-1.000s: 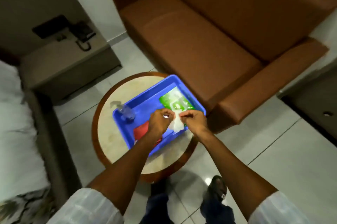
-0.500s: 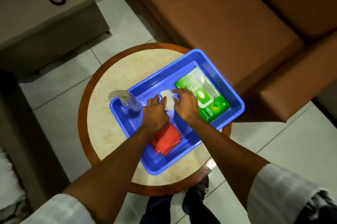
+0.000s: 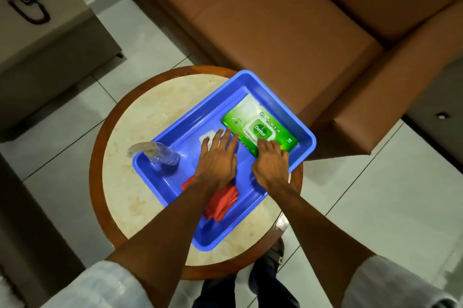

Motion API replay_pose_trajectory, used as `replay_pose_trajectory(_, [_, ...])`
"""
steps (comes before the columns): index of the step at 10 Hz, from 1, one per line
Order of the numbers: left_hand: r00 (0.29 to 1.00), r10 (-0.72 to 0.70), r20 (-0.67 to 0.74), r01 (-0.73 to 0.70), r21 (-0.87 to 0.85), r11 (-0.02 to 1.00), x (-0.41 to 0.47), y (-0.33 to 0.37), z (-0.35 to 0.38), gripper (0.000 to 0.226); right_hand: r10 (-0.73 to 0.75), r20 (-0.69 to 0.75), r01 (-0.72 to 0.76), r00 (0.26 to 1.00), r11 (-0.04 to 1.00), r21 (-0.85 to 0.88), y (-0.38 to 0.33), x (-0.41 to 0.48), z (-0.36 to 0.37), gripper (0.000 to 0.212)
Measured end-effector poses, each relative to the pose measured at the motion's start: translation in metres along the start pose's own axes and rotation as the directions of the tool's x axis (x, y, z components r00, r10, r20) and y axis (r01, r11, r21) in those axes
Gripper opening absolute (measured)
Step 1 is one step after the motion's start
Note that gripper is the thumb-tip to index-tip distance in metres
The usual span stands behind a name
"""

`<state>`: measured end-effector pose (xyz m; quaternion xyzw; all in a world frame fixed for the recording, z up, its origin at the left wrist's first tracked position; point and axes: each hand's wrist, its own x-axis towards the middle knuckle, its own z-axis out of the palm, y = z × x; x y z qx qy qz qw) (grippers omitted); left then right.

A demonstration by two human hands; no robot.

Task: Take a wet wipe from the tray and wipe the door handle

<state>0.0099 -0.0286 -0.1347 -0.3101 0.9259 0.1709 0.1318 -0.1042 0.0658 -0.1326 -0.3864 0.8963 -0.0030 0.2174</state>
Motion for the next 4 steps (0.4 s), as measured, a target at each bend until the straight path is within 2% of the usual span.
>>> replay_pose_trajectory(2, [0.999, 0.024, 0.026, -0.025, 0.033, 0.999, -0.016, 0.007, 0.002, 0.057, -0.004, 0.116, 0.013, 0.993, 0.997, -0.080, 0.006, 0.011, 0.014, 0.069])
replay_pose_trajectory(3, [0.998, 0.056, 0.010, -0.056, 0.081, 0.995, -0.023, 0.019, -0.015, 0.057, -0.002, 0.180, 0.008, 0.984, 1.000, -0.030, 0.006, 0.022, -0.021, 0.064])
replay_pose_trajectory(4, [0.989, 0.119, -0.087, -0.108, 0.128, 0.986, -0.029, 0.039, -0.046, 0.056, -0.090, 0.046, 0.087, 0.995, 0.993, 0.080, 0.023, 0.009, -0.049, 0.065])
